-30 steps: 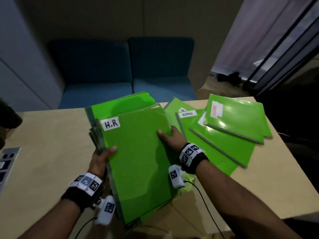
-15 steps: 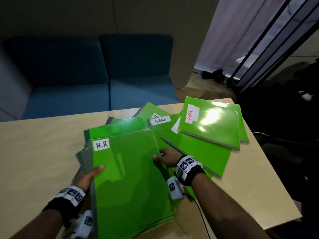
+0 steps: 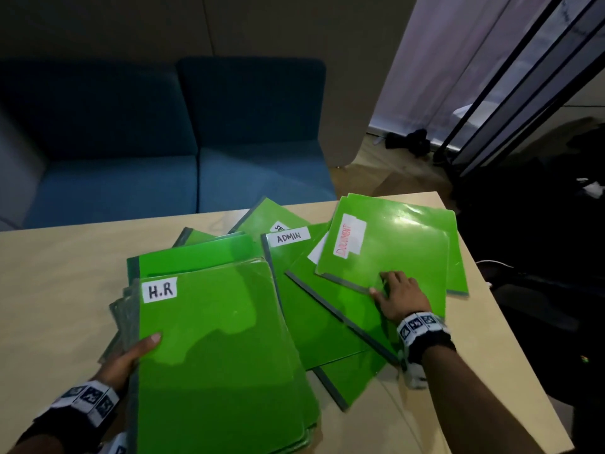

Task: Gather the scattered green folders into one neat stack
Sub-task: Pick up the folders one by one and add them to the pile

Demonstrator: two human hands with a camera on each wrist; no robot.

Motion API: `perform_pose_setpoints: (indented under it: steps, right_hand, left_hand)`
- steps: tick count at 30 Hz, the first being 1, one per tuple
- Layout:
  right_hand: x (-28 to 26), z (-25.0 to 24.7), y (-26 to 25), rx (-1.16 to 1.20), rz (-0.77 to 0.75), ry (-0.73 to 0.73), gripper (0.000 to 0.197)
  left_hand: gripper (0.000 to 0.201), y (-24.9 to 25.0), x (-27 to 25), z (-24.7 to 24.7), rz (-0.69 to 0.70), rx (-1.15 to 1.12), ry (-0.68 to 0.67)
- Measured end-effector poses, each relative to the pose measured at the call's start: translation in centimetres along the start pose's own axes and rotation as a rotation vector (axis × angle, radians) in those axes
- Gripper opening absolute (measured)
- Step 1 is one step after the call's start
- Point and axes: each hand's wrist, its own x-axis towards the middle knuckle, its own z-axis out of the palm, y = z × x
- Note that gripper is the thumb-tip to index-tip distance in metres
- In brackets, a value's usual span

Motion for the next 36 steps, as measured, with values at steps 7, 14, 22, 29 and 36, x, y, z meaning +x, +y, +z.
perform_pose_setpoints:
  steps: [7,14,22,29,36]
  right_hand:
    - [-0.3,-1.0,-2.1,0.083,-0.081,-0.215,0.038]
    - [4.3,-2.6,1.5,0.081,0.205,-0.103,0.109]
    - [2.3,-0.2,0.3,0.140,0.210,-0.235,0.131]
    - [6.4,-5.0,3.9,-0.030,0.227,-0.040,0.113]
    - [8.4,-4.6,6.0,-0.019,0.277,-0.145,0.117]
  left_hand:
    - [0.012,0.2,-1.1,0.7,0.014,-0.009,0.043]
    - [0.015,0.2,-0.6,0.8,-0.002,0.027,0.035]
    - [0.015,-0.1,-0.1,0.3,0.020,0.048,0.037]
    - [0.013,-0.7,1.3,-0.4,0.005,0.069,0.051]
    - [0.015,-1.3,2.6,-1.3,0.004,0.064,0.049]
